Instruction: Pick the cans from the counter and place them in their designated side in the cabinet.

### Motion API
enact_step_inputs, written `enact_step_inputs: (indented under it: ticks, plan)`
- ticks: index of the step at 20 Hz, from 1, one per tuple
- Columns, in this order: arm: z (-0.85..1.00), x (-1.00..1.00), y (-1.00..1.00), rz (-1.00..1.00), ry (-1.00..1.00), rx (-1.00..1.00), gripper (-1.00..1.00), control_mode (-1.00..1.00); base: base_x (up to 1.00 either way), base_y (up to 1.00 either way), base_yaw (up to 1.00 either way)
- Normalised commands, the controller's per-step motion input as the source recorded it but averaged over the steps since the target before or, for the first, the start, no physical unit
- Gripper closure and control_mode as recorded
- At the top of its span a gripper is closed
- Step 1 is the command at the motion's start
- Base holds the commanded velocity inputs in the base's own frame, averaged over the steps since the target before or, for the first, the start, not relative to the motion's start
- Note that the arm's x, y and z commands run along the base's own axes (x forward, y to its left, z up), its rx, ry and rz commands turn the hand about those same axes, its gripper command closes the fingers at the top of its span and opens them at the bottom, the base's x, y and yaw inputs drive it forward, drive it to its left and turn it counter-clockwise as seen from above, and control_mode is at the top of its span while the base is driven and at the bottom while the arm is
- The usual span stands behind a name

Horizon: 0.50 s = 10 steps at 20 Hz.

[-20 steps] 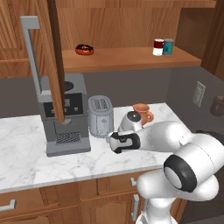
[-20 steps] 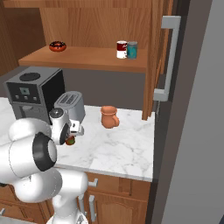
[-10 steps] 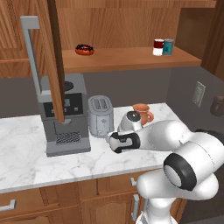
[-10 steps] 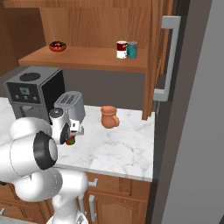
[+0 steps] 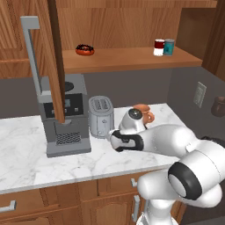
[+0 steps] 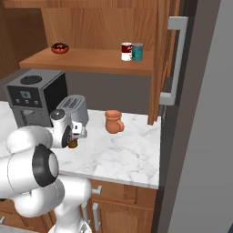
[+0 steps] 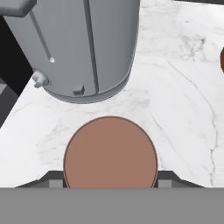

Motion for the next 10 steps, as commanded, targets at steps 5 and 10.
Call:
enact_step_inputs:
  ticks: [5, 10]
  plan:
    - [0.41, -0.04, -0.01, 0.0, -0.01, 0.01, 1.0, -1.0, 0.0, 0.0, 0.0]
    - [0.4, -0.03, -0.06, 0.0, -0.02, 0.01, 1.0, -1.0, 0.0, 0.0, 0.0]
